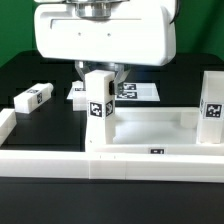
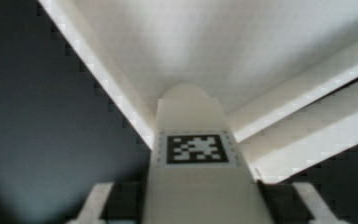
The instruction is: Assemble desk
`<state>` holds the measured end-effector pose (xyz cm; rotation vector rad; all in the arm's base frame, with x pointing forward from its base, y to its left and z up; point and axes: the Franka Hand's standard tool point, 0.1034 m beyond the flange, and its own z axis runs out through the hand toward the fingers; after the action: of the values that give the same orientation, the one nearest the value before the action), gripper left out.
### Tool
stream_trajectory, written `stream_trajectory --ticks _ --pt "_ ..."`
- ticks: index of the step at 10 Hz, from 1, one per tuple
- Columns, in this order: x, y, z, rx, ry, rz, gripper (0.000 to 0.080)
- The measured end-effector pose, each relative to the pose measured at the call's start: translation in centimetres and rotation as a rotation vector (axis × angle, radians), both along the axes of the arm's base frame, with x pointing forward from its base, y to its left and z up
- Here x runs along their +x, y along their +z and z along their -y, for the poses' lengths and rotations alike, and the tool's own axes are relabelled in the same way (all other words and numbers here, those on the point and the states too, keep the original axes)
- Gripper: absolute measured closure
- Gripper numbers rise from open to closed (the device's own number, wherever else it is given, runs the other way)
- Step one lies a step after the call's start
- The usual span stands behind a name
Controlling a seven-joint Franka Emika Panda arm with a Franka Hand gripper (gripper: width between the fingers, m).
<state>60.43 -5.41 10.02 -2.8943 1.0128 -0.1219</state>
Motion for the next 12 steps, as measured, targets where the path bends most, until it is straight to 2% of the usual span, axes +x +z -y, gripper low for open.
stream_trajectory --ticks 2,4,5,6,7,8,12 --pt "0.18 0.01 -0.17 0.022 -0.179 0.002 0.0509" --pt "0.2 0.03 -0.2 0.028 -0.24 0.0 0.0509" --pt "0.19 0.0 -0.22 0.028 -0.235 -0.001 0.0453" --pt "0.18 -0.03 -0.22 0.025 -0.207 0.0 0.0453" --pt "0.18 -0.02 -0.19 0.021 -0.181 0.001 0.0271" --pt "0.2 0.01 -0.06 0.013 -0.103 0.004 0.0175" --pt "0.54 0.28 -0.01 -0.047 0.335 0.021 0.0151"
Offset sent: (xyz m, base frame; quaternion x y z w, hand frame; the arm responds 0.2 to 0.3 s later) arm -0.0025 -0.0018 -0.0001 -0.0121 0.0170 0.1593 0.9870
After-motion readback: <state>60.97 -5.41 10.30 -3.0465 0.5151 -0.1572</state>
